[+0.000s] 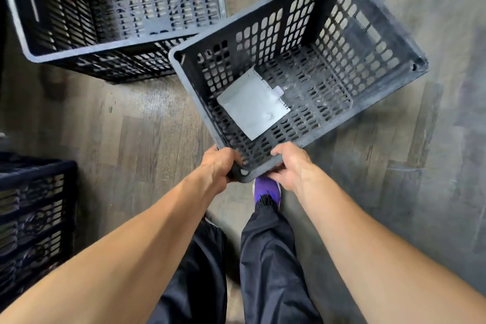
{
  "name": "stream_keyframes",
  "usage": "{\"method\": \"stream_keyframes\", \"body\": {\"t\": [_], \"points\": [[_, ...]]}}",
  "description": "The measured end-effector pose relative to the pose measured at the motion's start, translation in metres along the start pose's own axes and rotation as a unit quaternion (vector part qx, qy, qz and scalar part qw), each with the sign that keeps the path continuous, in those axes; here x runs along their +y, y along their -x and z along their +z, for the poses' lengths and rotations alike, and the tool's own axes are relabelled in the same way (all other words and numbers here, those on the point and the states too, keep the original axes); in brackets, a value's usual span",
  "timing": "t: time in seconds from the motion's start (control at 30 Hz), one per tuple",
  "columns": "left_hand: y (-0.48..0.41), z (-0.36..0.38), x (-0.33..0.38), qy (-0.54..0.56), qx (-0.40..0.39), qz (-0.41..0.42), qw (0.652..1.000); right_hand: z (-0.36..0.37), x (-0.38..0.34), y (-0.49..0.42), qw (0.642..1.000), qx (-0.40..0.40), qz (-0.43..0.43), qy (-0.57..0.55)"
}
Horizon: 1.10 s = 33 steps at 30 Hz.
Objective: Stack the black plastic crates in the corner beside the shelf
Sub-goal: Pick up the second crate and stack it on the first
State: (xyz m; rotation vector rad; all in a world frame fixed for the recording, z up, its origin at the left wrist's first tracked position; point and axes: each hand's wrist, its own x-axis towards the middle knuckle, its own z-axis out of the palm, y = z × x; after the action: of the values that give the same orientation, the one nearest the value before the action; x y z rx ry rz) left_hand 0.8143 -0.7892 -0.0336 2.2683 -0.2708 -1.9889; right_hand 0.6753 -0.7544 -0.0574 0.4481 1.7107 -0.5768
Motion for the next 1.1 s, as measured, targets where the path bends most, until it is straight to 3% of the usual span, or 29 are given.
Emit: {"method": "stream_keyframes", "body": {"t": [0.3, 0.67, 0.9, 1.1], "points": [[0.086, -0.010, -0.010, 0.030, -0.006, -0.011, 0.999, -0.021, -0.005, 0.083, 1.000, 0.020, 0.003, 0.015], [0.195, -0.042, 0.014, 0.067, -0.005, 0.065, 0.996, -0.017, -0.021, 0.209, 0.998, 0.000, -0.066, 0.019], [0.234, -0.086, 0.028, 0.086, 0.020, 0.085, 0.992, 0.025, -0.017, 0.256, 0.986, 0.043, -0.130, 0.094], [0.263, -0.117, -0.008, 0.108, 0.011, 0.061, 0.992, 0.025, 0.020, 0.286, 0.981, 0.052, -0.120, 0.146]]}}
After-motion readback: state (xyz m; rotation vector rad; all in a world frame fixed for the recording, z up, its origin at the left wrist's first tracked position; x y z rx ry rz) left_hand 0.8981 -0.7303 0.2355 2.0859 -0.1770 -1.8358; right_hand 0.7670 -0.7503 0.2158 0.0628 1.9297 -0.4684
